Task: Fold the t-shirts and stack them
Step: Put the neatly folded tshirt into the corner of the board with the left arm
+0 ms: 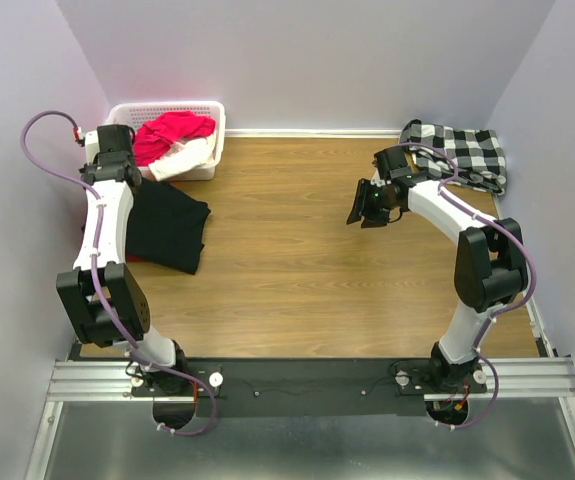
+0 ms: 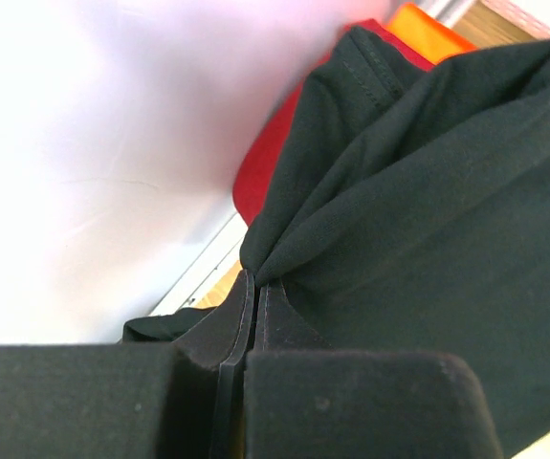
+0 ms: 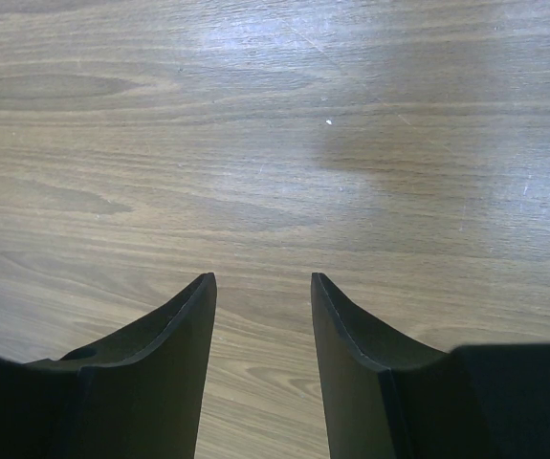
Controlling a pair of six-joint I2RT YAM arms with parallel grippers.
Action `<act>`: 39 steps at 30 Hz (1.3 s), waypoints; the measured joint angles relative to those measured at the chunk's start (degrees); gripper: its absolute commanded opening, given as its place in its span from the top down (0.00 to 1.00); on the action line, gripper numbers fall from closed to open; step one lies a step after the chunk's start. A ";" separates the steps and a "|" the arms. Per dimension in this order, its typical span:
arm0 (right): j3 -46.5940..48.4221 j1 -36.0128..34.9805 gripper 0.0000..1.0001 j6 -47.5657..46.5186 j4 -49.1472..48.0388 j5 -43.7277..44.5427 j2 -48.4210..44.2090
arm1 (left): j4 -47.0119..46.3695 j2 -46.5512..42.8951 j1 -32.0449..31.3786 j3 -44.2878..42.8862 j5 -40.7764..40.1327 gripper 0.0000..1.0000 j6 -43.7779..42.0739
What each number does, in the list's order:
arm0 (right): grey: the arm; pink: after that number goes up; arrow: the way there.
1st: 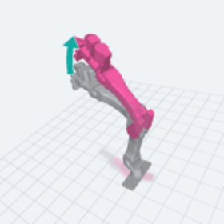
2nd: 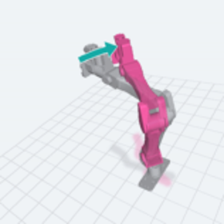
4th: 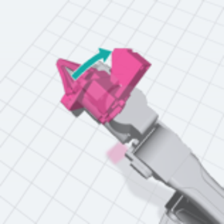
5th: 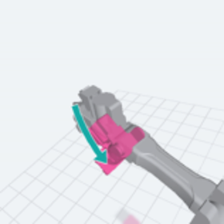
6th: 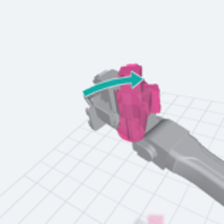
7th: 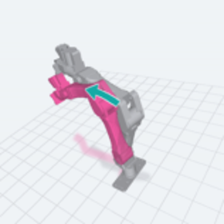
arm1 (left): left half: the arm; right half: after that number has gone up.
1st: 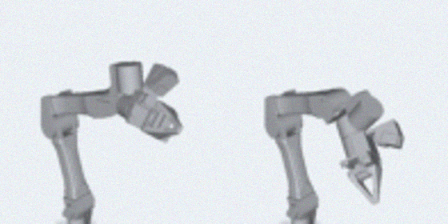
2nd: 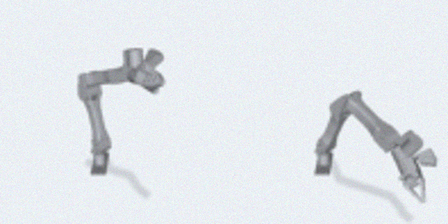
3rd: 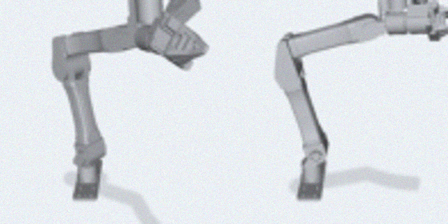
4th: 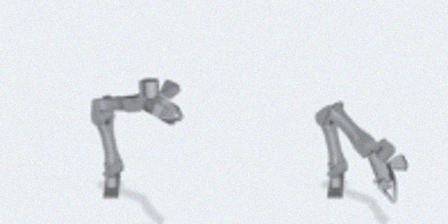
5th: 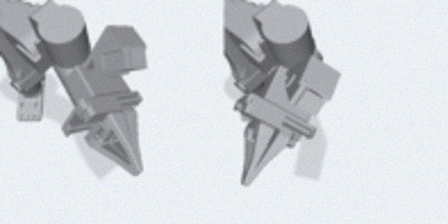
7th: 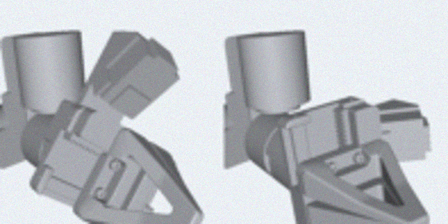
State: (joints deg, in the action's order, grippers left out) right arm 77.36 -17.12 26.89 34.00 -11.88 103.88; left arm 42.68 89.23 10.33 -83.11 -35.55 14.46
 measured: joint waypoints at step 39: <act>-2.43 0.00 0.47 0.59 0.02 0.00 -1.16 | -6.80 26.23 11.32 -4.28 -2.62 0.52 10.47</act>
State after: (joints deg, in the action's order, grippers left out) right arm 74.94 -17.12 27.49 34.02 -11.88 102.72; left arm 35.88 115.46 21.65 -87.39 -38.17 24.93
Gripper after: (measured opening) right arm 0.530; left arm 0.091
